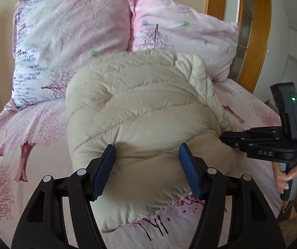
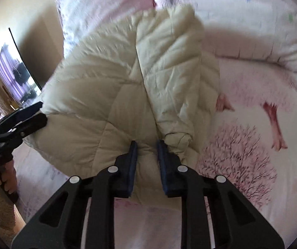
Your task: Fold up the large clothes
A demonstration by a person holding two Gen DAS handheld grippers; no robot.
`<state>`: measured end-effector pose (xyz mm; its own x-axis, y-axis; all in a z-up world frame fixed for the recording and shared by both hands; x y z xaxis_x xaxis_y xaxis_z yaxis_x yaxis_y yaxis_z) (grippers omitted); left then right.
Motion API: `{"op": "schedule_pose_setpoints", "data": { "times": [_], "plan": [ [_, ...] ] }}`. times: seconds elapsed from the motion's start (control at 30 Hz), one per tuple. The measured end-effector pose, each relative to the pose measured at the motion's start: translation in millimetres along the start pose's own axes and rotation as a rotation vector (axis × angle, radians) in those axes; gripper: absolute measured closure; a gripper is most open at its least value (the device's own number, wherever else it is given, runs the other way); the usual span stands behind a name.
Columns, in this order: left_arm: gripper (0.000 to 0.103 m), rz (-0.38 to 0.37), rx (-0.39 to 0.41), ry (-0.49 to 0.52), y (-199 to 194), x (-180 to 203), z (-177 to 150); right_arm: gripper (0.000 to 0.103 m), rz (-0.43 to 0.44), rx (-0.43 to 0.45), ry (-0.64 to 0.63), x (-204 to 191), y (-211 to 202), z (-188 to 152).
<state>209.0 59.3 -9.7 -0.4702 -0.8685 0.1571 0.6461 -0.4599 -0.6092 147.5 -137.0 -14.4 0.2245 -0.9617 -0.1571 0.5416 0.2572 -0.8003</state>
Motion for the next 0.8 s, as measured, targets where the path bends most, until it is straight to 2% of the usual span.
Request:
{"op": "schedule_pose_setpoints", "data": {
  "times": [0.13,0.2,0.23,0.3,0.33,0.43,0.5,0.53,0.57,0.6,0.67,0.8],
  "plan": [
    [0.036,0.027,-0.01,0.033,13.5,1.0,-7.7,0.082,-0.028,-0.023,-0.053,-3.9,3.0,2.4],
    [0.036,0.037,-0.01,0.038,16.5,0.8,-8.8,0.082,0.02,-0.003,-0.025,-2.0,-9.0,16.0],
    [0.035,0.038,-0.009,0.041,16.5,1.6,-8.6,0.079,0.053,0.028,0.014,2.0,-15.5,25.8],
    [0.033,0.027,0.0,0.033,15.6,1.9,-7.7,0.066,0.097,0.114,0.145,20.9,-29.9,56.9],
    [0.032,0.02,0.006,0.027,15.1,1.7,-7.3,0.056,0.107,0.148,0.205,30.9,-33.4,70.6],
    [0.028,0.004,0.021,0.019,14.2,1.4,-6.7,0.053,0.084,0.181,0.324,57.0,-25.4,108.7],
    [0.027,0.002,0.03,0.019,14.1,2.2,-6.9,0.053,0.12,0.131,0.377,64.5,-6.0,122.4],
    [0.025,0.003,0.035,0.02,14.1,2.7,-6.9,0.065,0.145,0.103,0.399,65.8,4.9,126.4],
    [0.025,0.003,0.038,0.02,13.8,3.2,-6.6,0.083,0.171,0.077,0.41,64.7,17.6,129.5],
    [0.023,0.003,0.042,0.019,13.3,3.7,-6.2,0.091,0.166,0.066,0.414,65.4,24.9,129.4],
    [0.023,-0.019,0.065,0.012,7.9,6.3,-3.4,0.097,0.084,0.028,0.451,74.9,41.7,125.1],
    [0.02,-0.069,0.125,0.0,-9.6,17.2,6.1,0.097,-0.022,-0.05,0.528,93.4,62.0,102.0]
  ]
}}
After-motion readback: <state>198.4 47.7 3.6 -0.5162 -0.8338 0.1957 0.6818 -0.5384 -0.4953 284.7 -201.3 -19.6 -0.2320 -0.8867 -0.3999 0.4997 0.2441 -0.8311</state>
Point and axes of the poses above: each gripper's, at about its wrist camera, not at the fingertips, and y roughly the way its jaws point, x to its right, z to its top, the point moved 6 cm from there along y, roughly the way its jaws point, and after that the axes turned 6 degrees about -z, right-handed, at the moved point
